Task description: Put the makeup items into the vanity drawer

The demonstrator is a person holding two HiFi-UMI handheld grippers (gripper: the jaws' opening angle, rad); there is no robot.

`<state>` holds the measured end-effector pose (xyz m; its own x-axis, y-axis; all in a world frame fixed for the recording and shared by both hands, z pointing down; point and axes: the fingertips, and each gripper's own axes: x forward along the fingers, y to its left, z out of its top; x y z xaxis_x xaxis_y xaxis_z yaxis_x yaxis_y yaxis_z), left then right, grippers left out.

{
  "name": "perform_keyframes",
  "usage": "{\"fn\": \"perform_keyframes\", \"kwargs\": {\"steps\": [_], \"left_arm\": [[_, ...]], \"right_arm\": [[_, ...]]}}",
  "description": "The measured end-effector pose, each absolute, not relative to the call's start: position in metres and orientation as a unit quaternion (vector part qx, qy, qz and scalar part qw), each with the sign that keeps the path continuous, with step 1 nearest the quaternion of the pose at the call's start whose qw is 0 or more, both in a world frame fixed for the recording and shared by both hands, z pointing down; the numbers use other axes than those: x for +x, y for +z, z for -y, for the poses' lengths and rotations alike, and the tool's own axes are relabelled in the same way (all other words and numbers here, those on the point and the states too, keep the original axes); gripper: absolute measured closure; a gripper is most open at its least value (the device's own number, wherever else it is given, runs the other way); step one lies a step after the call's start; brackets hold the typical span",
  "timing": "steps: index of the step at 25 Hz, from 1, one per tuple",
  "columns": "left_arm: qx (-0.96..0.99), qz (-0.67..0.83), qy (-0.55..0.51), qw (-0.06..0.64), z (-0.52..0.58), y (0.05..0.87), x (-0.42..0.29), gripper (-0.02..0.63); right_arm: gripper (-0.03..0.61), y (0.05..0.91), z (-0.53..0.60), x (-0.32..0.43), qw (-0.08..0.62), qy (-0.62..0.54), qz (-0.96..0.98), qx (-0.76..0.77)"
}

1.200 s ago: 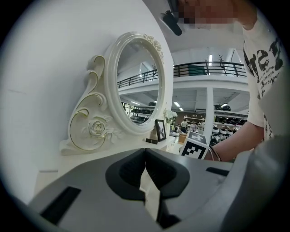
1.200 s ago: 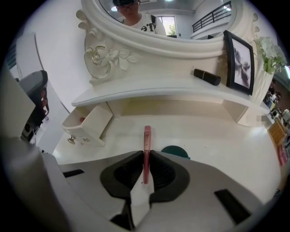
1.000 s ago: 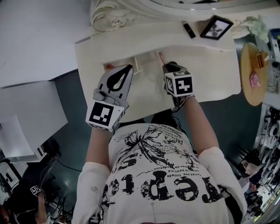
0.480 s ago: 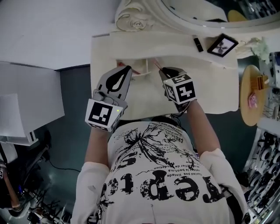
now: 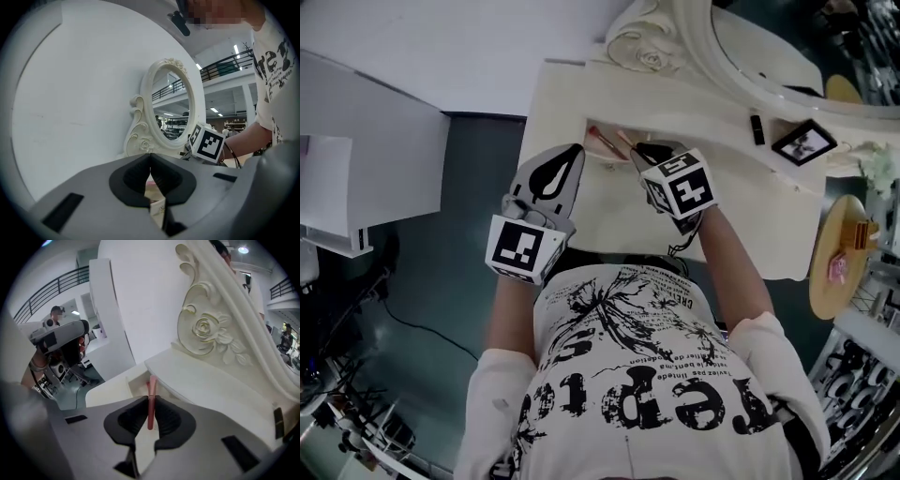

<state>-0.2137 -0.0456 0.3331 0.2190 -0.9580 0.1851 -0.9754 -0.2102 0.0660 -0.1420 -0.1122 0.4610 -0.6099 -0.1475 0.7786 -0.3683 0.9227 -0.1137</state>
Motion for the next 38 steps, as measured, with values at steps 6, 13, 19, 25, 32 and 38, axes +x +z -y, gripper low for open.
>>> {"fn": "perform_keyframes", "kwargs": {"steps": [6,13,19,25,32,38], "left_arm": [[0.742,0.66,0.052,0.103,0.029,0.345,-0.235,0.6],[0.726,0.675,0.057,0.119,0.026,0.362,-0.24,0.6],[0.742,0.657,0.061,0.121,0.029,0.359,-0.235,0.6],[0.774,0.62,0.059,0.113,0.051,0.355,-0.21,0.6],[0.825,0.554,0.065,0.095,0.084,0.349,-0.154,0.6],[0.849,0.515,0.066,0.098,0.102,0.353,-0.113,0.6]], "right_arm": [[0.52,0.488,0.106,-0.171,0.46,0.116,0.876,0.087],[0.424,0.494,0.123,-0.186,0.426,0.123,0.891,0.097],[0.264,0.48,0.119,-0.183,0.398,0.139,0.899,0.115],[0.264,0.47,0.129,-0.145,0.387,0.148,0.896,0.162],[0.265,0.471,0.146,-0.077,0.378,0.181,0.876,0.238],[0.268,0.476,0.153,-0.021,0.369,0.208,0.859,0.289]]}}
